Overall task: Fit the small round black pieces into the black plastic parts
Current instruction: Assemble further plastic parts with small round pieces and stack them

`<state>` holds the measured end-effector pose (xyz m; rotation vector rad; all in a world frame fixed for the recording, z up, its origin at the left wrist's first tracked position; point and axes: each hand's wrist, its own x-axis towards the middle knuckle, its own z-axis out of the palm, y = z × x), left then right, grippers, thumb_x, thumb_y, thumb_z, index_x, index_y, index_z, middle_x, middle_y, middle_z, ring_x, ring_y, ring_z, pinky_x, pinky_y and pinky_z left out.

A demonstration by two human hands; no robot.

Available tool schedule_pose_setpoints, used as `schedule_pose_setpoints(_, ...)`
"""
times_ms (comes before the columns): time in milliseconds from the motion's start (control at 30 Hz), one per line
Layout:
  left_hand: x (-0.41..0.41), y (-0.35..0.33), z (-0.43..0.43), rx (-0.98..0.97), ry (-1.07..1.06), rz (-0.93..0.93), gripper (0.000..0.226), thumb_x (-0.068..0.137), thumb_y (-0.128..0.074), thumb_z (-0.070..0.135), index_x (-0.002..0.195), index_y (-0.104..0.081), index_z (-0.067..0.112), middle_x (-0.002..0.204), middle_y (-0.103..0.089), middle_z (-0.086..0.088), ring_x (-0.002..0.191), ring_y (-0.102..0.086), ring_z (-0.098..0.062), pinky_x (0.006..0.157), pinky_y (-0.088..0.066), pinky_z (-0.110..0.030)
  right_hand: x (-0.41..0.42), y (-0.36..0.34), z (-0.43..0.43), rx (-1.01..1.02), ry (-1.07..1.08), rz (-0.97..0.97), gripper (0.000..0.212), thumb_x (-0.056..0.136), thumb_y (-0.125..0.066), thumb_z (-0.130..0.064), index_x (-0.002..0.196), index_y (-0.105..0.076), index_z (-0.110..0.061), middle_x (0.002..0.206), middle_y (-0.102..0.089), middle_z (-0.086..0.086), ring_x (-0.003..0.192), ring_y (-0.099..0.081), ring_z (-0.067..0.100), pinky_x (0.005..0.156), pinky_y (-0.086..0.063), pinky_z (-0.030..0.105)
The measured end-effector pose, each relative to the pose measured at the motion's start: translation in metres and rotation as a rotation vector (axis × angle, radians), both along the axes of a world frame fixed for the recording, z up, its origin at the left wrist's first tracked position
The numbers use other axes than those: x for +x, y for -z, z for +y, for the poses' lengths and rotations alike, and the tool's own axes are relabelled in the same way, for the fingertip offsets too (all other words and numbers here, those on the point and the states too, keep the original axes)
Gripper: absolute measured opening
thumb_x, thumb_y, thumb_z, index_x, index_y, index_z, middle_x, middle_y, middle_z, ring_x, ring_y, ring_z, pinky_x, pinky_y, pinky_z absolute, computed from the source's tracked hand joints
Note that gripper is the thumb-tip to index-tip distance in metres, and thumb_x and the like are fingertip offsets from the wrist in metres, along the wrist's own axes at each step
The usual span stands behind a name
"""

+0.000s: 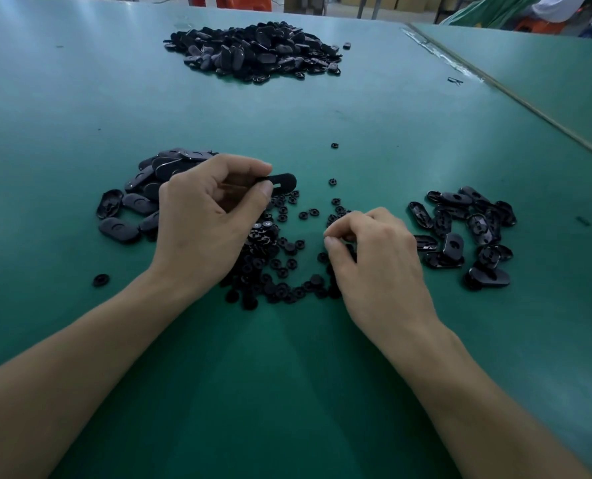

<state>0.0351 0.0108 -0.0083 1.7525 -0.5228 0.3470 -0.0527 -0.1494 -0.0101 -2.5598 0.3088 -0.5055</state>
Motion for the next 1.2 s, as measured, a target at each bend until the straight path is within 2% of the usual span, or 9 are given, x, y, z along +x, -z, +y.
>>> schedule_pose_setpoints(100,0.000,0.000,0.000,0.003,0.003,0.005,0.018,0.089,-0.073,0.008,0.101,-0.071,0.021,0.091,-0.074,0.005,0.080,-0.074,-0.012,0.079,-0.060,-0.027,0.001,0.000,0.002,0.022,-0.015,-0.078,0.008,0.099,-0.056,-0.019,0.094,-0.061,-0.024,0.096,-0.053,-0.009,0.096,-0.047,0.012,0.080,-0.031,0.016)
schedule_pose_setpoints(200,0.000,0.000,0.001,-0.007,0.019,0.018,0.017,0.088,-0.075,0.010,0.101,-0.071,0.021,0.089,-0.075,0.003,0.079,-0.075,-0.014,0.080,-0.061,-0.033,0.001,-0.003,0.003,0.119,-0.052,-0.187,0.012,0.102,-0.050,-0.017,0.093,-0.051,-0.024,0.087,-0.058,-0.009,0.083,-0.055,0.012,0.070,-0.042,0.021)
schedule_pose_setpoints(300,-0.002,0.001,0.001,-0.023,0.046,0.009,0.013,0.087,-0.073,0.013,0.098,-0.072,0.021,0.086,-0.075,0.003,0.077,-0.075,-0.014,0.078,-0.062,-0.038,0.001,-0.004,0.004,0.186,-0.070,-0.243,0.011,0.103,-0.050,-0.015,0.094,-0.053,-0.022,0.081,-0.063,-0.009,0.072,-0.059,0.008,0.062,-0.047,0.023)
schedule_pose_setpoints(467,-0.005,0.002,-0.002,-0.017,0.099,-0.021,0.016,0.088,-0.071,0.010,0.094,-0.072,0.024,0.083,-0.075,0.008,0.075,-0.076,-0.012,0.074,-0.062,-0.034,0.000,-0.006,0.004,0.244,-0.085,-0.316,0.007,0.095,-0.066,-0.015,0.095,-0.071,-0.019,0.081,-0.067,-0.010,0.074,-0.062,0.005,0.067,-0.048,0.013)
schedule_pose_setpoints(567,-0.004,0.002,-0.001,-0.011,0.115,-0.024,0.018,0.088,-0.072,0.011,0.095,-0.072,0.027,0.083,-0.076,0.009,0.076,-0.076,-0.011,0.074,-0.061,-0.030,0.000,-0.007,0.005,0.297,-0.093,-0.338,0.008,0.092,-0.069,-0.014,0.095,-0.073,-0.020,0.084,-0.069,-0.009,0.078,-0.064,0.002,0.070,-0.048,0.008)
schedule_pose_setpoints(733,-0.005,0.003,-0.002,-0.044,0.117,0.005,0.018,0.087,-0.074,0.009,0.095,-0.073,0.024,0.084,-0.077,0.009,0.076,-0.076,-0.011,0.072,-0.061,-0.026,0.001,-0.007,0.005,0.386,-0.095,-0.340,0.018,0.089,-0.069,-0.010,0.103,-0.072,-0.021,0.081,-0.066,-0.016,0.078,-0.064,0.001,0.069,-0.050,0.012)
schedule_pose_setpoints(833,-0.007,0.001,-0.004,-0.067,0.121,0.034,0.014,0.085,-0.074,0.012,0.095,-0.073,0.023,0.082,-0.077,0.007,0.076,-0.076,-0.012,0.072,-0.062,-0.029,0.002,-0.007,0.004,0.422,-0.101,-0.349,0.016,0.088,-0.071,-0.010,0.094,-0.072,-0.024,0.079,-0.068,-0.018,0.077,-0.066,0.001,0.069,-0.051,0.012)
schedule_pose_setpoints(1000,-0.011,0.002,-0.008,-0.094,0.154,0.104,0.013,0.082,-0.074,0.014,0.091,-0.074,0.023,0.082,-0.078,0.003,0.075,-0.076,-0.016,0.072,-0.063,-0.035,0.002,-0.007,0.003,0.517,-0.113,-0.357,0.017,0.089,-0.072,-0.013,0.087,-0.068,-0.029,0.078,-0.072,-0.012,0.077,-0.070,0.008,0.072,-0.056,0.023)
schedule_pose_setpoints(1200,-0.009,0.003,-0.006,-0.104,0.177,0.122,0.013,0.083,-0.073,0.010,0.091,-0.074,0.019,0.082,-0.078,0.001,0.074,-0.076,-0.016,0.069,-0.061,-0.028,0.002,-0.009,0.000,0.669,-0.127,-0.316,0.019,0.090,-0.072,-0.010,0.086,-0.060,-0.024,0.079,-0.075,-0.004,0.075,-0.074,0.008,0.071,-0.060,0.031)
